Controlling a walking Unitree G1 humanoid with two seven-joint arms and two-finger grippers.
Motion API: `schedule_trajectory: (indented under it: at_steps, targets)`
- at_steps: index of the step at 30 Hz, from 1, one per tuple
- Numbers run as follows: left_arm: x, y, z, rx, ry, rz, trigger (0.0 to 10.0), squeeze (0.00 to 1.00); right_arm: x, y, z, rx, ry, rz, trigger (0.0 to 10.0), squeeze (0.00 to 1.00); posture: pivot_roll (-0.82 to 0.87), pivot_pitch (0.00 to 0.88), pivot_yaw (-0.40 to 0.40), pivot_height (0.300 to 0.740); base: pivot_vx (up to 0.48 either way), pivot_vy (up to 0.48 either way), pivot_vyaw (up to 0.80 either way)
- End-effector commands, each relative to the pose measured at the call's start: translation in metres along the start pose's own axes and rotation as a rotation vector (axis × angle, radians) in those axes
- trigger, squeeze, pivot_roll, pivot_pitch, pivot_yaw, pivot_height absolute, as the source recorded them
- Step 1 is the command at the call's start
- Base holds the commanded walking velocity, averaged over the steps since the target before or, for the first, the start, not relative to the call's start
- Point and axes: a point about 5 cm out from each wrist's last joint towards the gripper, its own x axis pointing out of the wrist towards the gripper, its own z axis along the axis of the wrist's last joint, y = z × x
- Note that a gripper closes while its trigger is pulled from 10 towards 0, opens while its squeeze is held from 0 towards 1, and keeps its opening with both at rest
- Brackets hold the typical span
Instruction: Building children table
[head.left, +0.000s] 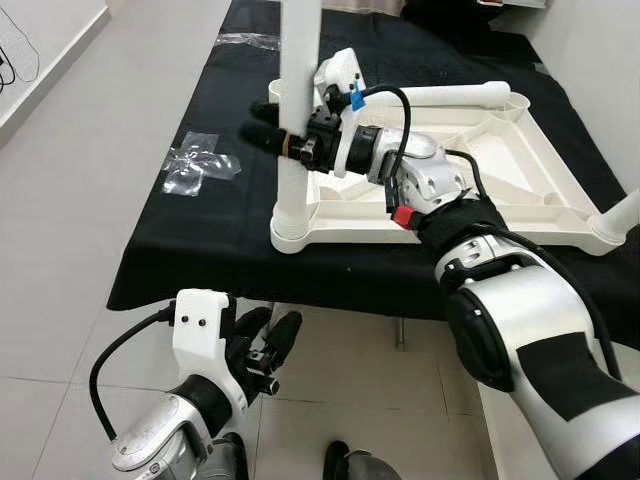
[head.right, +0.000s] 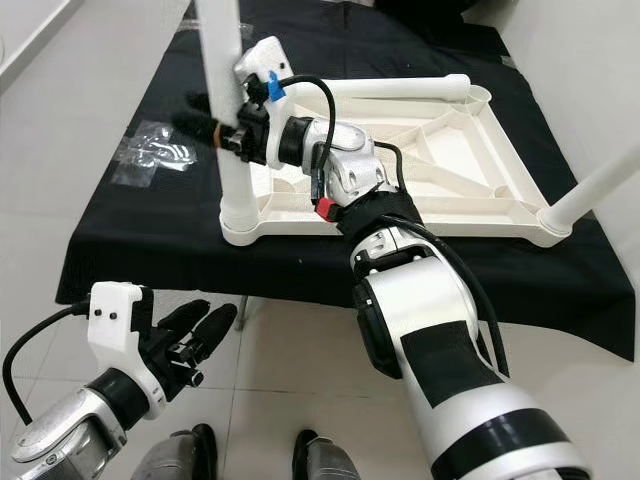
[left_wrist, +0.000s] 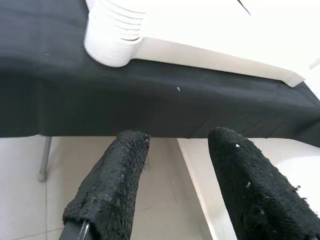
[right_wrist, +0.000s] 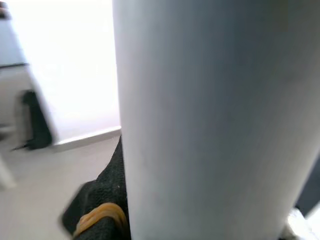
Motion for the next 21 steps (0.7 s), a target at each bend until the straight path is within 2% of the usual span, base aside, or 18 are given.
schedule_trajectory:
  at_steps: [1, 4, 5, 6, 8, 10, 11, 14, 16, 17, 18, 19, 21]
  targets:
    - [0.001, 0.002, -0.003, -0.007, 0.012, 0.011, 10.0, 0.0, -0.02, -0.014, -0.041, 0.033, 0.175, -0.173, 10.0, 0.0, 0.18, 0.274, -0.138, 0.74, 0.0, 0.0, 0.0]
    - [0.002, 0.003, -0.002, -0.003, 0.009, 0.011, 10.0, 0.0, -0.023, -0.018, -0.039, 0.036, 0.143, -0.203, 10.0, 0.0, 0.18, 0.276, -0.135, 0.74, 0.0, 0.0, 0.0]
    - [0.002, 0.004, -0.001, 0.001, 0.009, 0.011, 10.0, 0.0, -0.025, -0.015, -0.039, 0.067, 0.1, -0.137, 10.0, 0.0, 0.18, 0.279, -0.134, 0.74, 0.0, 0.0, 0.0]
    - [0.002, 0.004, -0.001, 0.001, 0.009, 0.011, 10.0, 0.0, -0.025, -0.015, -0.039, 0.067, 0.1, -0.137, 10.0, 0.0, 0.18, 0.279, -0.134, 0.74, 0.0, 0.0, 0.0]
    - [0.003, 0.006, -0.001, 0.005, 0.008, 0.012, 10.0, 0.0, -0.027, -0.012, -0.039, 0.101, 0.052, -0.057, 10.0, 0.0, 0.18, 0.279, -0.134, 0.74, 0.0, 0.0, 0.0]
    - [0.003, 0.006, -0.001, 0.004, 0.008, 0.012, 10.0, 0.0, -0.028, -0.01, -0.04, 0.111, 0.051, -0.028, 10.0, 0.0, 0.18, 0.279, -0.134, 0.74, 0.0, 0.0, 0.0]
    - [0.003, 0.006, -0.001, 0.007, 0.008, 0.01, 10.0, 0.0, -0.028, -0.01, -0.045, 0.092, 0.091, -0.045, 10.0, 0.0, 0.18, 0.28, -0.129, 0.74, 0.0, 0.0, 0.0]
    - [0.002, 0.007, -0.002, 0.01, 0.012, 0.017, 10.0, 0.0, -0.033, -0.021, -0.054, 0.083, 0.17, -0.264, 10.0, 0.0, 0.18, 0.279, -0.132, 0.74, 0.0, 0.0, 0.0]
    - [0.002, 0.007, -0.002, -0.005, 0.006, 0.026, 10.0, 0.0, -0.035, -0.026, -0.056, 0.097, 0.186, -0.345, 10.0, 0.0, 0.18, 0.278, -0.133, 0.74, 0.0, 0.0, 0.0]
    - [0.002, 0.007, -0.002, -0.005, 0.006, 0.026, 10.0, 0.0, -0.035, -0.026, -0.056, 0.097, 0.186, -0.345, 10.0, 0.0, 0.18, 0.278, -0.133, 0.74, 0.0, 0.0, 0.0]
    - [0.003, 0.007, -0.002, -0.005, 0.006, 0.021, 10.0, 0.0, -0.038, -0.031, -0.057, 0.099, 0.189, -0.442, 10.0, 0.0, 0.18, 0.279, -0.131, 0.74, 0.0, 0.0, 0.0]
    - [0.003, 0.007, -0.002, -0.005, 0.006, 0.021, 10.0, 0.0, -0.038, -0.031, -0.057, 0.099, 0.189, -0.442, 10.0, 0.0, 0.18, 0.279, -0.131, 0.74, 0.0, 0.0, 0.0]
    - [0.003, 0.007, -0.002, 0.003, 0.007, 0.017, 10.0, 0.0, -0.04, -0.035, -0.056, 0.123, 0.17, -0.53, 10.0, 0.0, 0.18, 0.278, -0.131, 0.74, 0.0, 0.0, 0.0]
